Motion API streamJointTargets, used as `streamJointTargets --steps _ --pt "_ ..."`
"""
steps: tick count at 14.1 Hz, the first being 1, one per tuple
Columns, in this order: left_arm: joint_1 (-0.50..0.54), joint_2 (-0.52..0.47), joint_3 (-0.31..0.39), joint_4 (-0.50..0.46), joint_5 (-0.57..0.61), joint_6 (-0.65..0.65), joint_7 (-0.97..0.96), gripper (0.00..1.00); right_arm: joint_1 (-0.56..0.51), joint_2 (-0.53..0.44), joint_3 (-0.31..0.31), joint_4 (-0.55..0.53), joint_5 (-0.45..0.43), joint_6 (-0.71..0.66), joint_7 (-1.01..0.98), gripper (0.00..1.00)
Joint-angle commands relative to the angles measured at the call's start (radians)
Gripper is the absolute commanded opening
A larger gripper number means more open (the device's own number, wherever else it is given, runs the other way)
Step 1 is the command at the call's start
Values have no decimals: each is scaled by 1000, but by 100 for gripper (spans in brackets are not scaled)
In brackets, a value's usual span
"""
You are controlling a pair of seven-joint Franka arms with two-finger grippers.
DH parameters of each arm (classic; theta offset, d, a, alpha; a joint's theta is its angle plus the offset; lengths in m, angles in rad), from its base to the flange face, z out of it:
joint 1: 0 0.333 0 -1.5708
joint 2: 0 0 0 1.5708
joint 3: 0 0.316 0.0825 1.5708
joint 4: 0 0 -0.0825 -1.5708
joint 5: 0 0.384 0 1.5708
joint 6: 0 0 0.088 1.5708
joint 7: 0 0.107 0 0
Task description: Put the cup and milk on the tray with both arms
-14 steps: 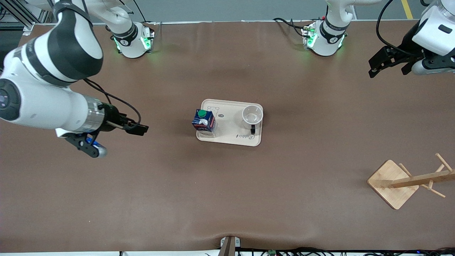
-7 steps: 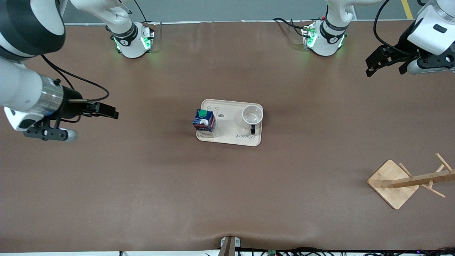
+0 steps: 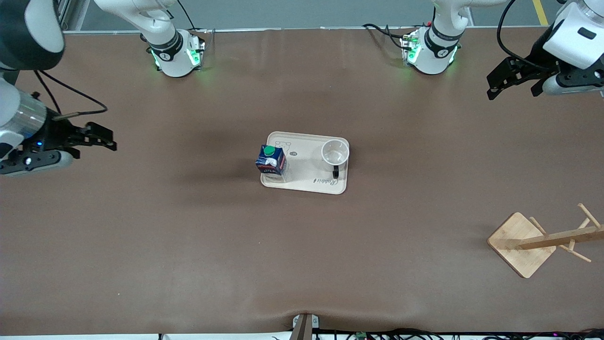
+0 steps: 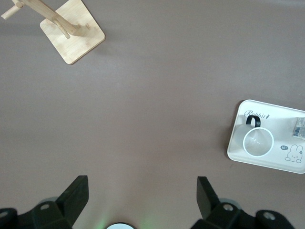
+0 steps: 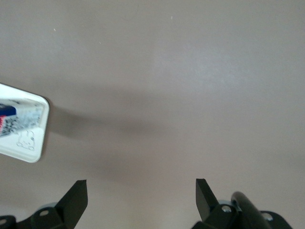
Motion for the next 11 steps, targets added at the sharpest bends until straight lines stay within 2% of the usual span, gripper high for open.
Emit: streamJointTargets --steps 1,3,7,9,11 --pt "11 -26 -6 -18 -3 -8 15 100 -15 -26 13 35 -19 2 -16 100" --pt "11 -20 -8 -18 -3 -9 15 100 -22 -14 13 89 -22 -7 -13 100" --pt "9 -19 -9 -17 -5 -8 12 100 -55 -14 13 71 -6 -46 -12 100" --pt "9 -19 -9 -17 -5 -8 7 100 -53 -30 13 31 31 -29 -6 100" --pt "9 -17 -9 -17 -3 -8 1 100 -49 -44 16 19 36 -11 82 100"
